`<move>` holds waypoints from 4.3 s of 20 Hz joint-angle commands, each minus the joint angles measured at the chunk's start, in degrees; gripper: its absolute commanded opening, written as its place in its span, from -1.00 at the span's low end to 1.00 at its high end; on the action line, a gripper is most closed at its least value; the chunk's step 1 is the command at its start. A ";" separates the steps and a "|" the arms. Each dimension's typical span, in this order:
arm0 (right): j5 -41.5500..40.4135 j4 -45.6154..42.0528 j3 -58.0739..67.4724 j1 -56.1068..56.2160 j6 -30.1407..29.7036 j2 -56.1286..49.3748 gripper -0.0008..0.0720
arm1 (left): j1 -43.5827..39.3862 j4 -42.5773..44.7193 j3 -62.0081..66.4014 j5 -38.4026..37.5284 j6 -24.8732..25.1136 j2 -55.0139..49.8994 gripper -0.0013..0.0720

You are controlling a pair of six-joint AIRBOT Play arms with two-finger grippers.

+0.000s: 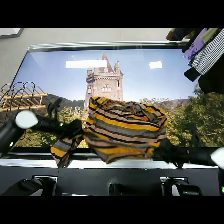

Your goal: Fold the clothes and pants, and hang the long-sleeved shirts on hangers.

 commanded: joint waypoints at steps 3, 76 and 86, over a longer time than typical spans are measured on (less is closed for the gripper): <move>-15.98 3.26 7.61 0.04 -12.72 -25.03 -0.91 | 5.60 -4.28 15.74 0.61 7.26 -20.20 -0.92; -1.29 -32.46 27.32 29.33 4.02 -38.73 -0.92 | -25.51 23.39 15.82 9.25 -1.70 -32.37 -0.91; 3.19 -33.77 58.14 29.29 -1.51 -38.80 -0.93 | -12.20 26.86 51.32 -22.73 8.87 -27.21 -0.91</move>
